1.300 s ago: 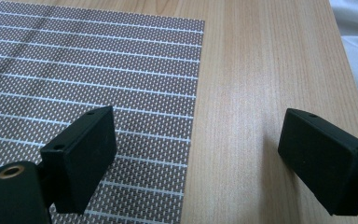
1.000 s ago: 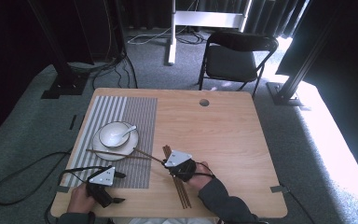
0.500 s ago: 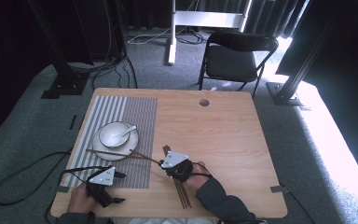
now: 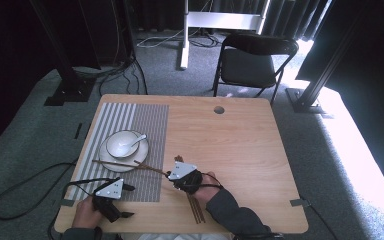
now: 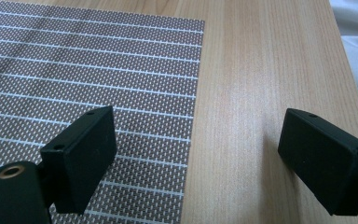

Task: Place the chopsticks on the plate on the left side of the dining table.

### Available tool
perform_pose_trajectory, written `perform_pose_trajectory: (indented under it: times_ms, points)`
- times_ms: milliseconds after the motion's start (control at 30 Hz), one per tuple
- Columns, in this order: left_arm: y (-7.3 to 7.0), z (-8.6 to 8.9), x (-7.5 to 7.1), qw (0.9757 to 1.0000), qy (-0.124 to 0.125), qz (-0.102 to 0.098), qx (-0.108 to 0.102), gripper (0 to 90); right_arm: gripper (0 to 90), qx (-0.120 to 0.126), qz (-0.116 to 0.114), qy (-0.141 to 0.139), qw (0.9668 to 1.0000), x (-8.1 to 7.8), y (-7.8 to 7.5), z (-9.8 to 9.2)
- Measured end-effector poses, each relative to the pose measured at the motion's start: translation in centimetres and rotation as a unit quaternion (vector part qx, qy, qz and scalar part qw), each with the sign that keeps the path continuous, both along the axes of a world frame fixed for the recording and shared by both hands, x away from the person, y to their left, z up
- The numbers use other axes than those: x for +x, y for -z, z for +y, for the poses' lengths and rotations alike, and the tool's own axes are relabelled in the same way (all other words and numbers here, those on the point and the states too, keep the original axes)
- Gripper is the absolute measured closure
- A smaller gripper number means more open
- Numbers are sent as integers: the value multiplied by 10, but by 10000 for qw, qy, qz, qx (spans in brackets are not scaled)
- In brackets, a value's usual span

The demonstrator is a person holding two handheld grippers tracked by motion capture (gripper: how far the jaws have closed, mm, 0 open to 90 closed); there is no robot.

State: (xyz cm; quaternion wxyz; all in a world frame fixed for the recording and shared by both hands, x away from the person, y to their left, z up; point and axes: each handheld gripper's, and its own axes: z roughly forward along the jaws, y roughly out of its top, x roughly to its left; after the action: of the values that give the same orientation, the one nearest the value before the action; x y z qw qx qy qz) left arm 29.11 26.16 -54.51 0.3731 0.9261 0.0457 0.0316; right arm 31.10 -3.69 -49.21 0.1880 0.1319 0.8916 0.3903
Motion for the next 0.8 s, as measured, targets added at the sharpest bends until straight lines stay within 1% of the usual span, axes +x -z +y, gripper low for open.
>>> perform_pose_trajectory:
  times_ms: [533, 800]
  points:
    - [0, 0, 0, 10000, -2, 1, -3, 116, 846, -3, -8, -142, 9999, 1, 1, 17]
    - [0, 0, 0, 10000, -8, 7, -10, 116, 845, -12, -17, -195, 9998, 3, 1, 22]
